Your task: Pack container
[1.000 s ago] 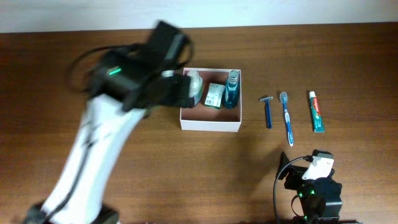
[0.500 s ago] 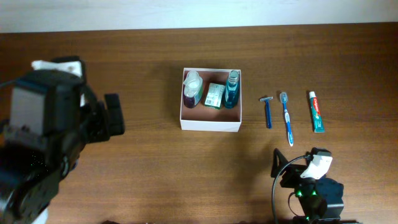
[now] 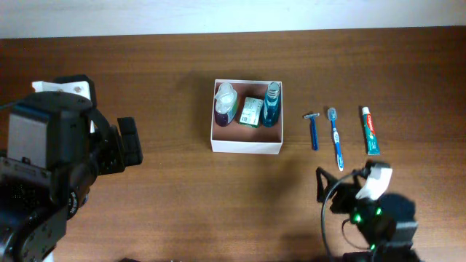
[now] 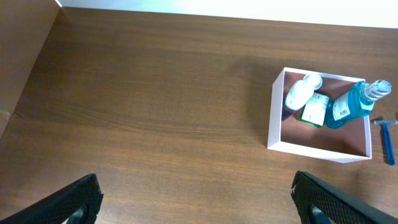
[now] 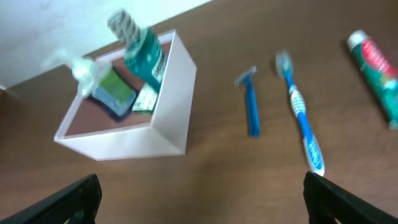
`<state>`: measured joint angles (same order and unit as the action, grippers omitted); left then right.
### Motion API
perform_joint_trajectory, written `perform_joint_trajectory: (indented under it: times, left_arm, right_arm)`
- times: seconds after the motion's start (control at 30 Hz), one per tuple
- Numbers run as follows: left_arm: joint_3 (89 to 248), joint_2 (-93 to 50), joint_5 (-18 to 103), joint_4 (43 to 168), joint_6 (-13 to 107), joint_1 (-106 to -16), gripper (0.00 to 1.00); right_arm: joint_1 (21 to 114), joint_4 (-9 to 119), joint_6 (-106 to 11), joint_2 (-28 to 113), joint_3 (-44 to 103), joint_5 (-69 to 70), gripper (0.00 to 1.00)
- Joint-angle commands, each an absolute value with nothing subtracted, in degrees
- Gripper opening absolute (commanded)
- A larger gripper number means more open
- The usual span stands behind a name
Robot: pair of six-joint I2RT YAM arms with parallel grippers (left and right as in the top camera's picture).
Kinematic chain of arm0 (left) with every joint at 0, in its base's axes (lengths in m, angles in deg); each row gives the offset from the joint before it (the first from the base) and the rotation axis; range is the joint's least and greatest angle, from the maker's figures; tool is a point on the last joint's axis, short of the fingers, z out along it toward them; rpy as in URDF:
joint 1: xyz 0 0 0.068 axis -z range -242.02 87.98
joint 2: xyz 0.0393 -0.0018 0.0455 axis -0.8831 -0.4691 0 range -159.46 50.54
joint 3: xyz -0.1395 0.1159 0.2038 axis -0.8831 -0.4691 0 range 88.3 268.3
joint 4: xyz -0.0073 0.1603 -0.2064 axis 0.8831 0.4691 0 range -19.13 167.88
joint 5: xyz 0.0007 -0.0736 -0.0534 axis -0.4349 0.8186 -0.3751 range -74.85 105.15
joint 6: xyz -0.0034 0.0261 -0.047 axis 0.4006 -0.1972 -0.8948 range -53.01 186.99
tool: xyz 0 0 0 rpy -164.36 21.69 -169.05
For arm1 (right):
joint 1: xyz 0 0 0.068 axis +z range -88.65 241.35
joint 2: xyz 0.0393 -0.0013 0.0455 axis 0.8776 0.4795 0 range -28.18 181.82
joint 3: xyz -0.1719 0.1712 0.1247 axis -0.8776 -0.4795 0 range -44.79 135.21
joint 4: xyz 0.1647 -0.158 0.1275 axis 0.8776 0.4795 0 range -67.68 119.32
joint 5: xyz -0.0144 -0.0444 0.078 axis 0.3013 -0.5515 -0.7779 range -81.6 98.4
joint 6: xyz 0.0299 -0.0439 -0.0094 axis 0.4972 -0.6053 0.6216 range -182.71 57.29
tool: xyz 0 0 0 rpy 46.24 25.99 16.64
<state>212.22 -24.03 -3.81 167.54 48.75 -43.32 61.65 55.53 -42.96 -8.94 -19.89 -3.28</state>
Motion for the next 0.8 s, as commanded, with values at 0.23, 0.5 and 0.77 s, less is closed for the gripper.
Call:
perform_joint_trajectory:
  times: [0.23, 0.5, 0.77]
  left_arm:
    - [212.0, -24.0, -4.8, 167.6, 48.8, -43.7, 0.99]
    - [212.0, -24.0, -4.8, 167.6, 48.8, -43.7, 0.99]
    - [212.0, -24.0, -4.8, 167.6, 48.8, -43.7, 0.99]
  right_arm:
    - [61.3, 70.8, -50.5, 35.5, 12.7, 0.2, 0.99]
    - [61.5, 73.5, -50.2, 63.9, 27.9, 0.0, 0.96]
    - [65.9, 66.7, -50.3, 76.1, 27.9, 3.8, 0.78]
